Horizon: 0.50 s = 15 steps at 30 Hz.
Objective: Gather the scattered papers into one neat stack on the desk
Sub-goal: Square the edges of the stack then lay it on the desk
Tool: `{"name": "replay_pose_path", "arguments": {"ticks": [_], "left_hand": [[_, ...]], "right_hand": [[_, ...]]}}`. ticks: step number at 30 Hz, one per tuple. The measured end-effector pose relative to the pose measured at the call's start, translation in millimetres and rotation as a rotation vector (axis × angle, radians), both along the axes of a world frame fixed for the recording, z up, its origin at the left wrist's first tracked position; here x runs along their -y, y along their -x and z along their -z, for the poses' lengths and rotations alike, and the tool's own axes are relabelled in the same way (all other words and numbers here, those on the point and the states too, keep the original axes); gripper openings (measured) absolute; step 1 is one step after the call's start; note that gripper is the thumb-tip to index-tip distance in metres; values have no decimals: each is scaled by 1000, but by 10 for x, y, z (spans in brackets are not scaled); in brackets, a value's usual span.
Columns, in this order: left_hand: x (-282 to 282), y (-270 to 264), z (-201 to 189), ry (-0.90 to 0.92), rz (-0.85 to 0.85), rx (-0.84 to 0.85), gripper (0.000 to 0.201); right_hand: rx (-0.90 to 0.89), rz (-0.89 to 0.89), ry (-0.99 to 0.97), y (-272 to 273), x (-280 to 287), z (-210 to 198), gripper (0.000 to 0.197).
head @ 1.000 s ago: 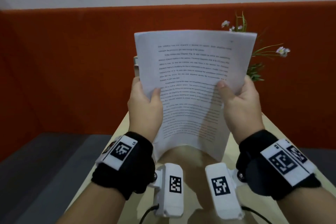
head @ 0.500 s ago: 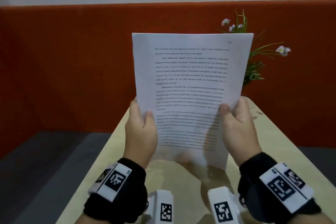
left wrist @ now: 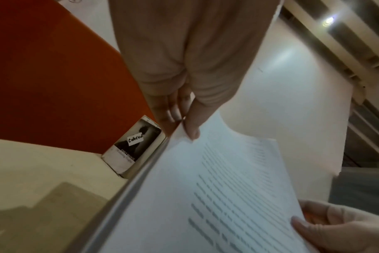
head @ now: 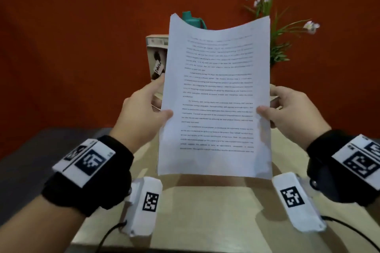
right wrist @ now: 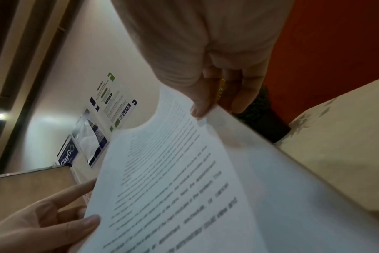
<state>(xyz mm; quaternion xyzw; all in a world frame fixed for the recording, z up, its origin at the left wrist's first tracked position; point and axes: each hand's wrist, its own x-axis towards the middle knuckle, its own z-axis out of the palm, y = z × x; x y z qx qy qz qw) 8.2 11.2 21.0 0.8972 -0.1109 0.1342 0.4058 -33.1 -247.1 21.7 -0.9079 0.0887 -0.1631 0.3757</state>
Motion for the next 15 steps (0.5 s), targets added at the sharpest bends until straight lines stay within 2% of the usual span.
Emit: {"name": "replay_pose_path", "arguments": {"ticks": [5, 10, 15], "left_hand": [[48, 176, 118, -54, 102, -241, 80], [39, 275, 374, -22, 186, -515, 75], [88, 315, 527, -78, 182, -630, 66]], "right_hand": [[-194, 2, -18, 267, 47, 138, 34], [-372, 9, 10, 412, 90, 368, 42], [-473, 21, 23, 471, 77, 507, 43]]}}
